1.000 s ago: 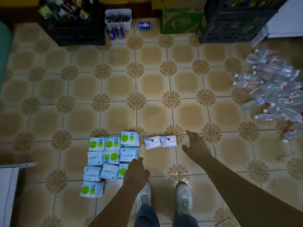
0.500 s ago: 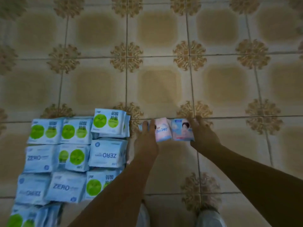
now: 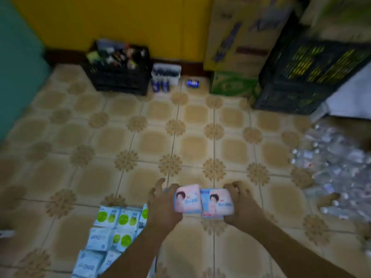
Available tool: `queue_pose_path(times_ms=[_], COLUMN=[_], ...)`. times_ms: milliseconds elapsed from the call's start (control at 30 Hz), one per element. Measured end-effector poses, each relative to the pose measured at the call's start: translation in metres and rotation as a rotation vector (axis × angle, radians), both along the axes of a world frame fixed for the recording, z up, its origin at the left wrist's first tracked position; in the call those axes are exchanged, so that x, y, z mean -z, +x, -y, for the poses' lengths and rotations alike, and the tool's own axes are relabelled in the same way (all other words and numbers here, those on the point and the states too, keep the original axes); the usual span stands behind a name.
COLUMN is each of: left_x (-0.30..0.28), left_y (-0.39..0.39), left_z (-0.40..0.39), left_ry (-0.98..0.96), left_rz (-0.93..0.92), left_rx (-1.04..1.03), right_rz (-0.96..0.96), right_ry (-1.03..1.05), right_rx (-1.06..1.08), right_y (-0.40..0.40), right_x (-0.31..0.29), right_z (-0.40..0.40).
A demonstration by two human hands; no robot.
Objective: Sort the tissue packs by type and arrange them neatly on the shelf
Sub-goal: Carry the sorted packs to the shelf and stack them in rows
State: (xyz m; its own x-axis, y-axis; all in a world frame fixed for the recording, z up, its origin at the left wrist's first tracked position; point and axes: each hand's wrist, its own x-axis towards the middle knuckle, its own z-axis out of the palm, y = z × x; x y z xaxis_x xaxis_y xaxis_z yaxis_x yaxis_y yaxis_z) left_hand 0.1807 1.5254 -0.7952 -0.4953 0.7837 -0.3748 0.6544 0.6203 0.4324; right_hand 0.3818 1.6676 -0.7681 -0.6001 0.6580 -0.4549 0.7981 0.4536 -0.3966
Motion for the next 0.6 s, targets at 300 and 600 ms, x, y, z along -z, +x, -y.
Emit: queue_pose_path(times_ms=[300, 600], left_x=[-0.386, -0.589], left_y=[-0.042, -0.074], left_z=[0.057, 0.247], left_ry=[0.634, 0.994], left_rz=[0.486, 0.317], left_rx=[-0.290, -0.639], right_rz=[-0.515, -0.870], right_ry=[-0.196, -0.073], right_rx=[0.048, -0.222], right_y=[-0.060, -0.150], right_x=[-0.357, -0.570], right_z=[0.024, 0.196])
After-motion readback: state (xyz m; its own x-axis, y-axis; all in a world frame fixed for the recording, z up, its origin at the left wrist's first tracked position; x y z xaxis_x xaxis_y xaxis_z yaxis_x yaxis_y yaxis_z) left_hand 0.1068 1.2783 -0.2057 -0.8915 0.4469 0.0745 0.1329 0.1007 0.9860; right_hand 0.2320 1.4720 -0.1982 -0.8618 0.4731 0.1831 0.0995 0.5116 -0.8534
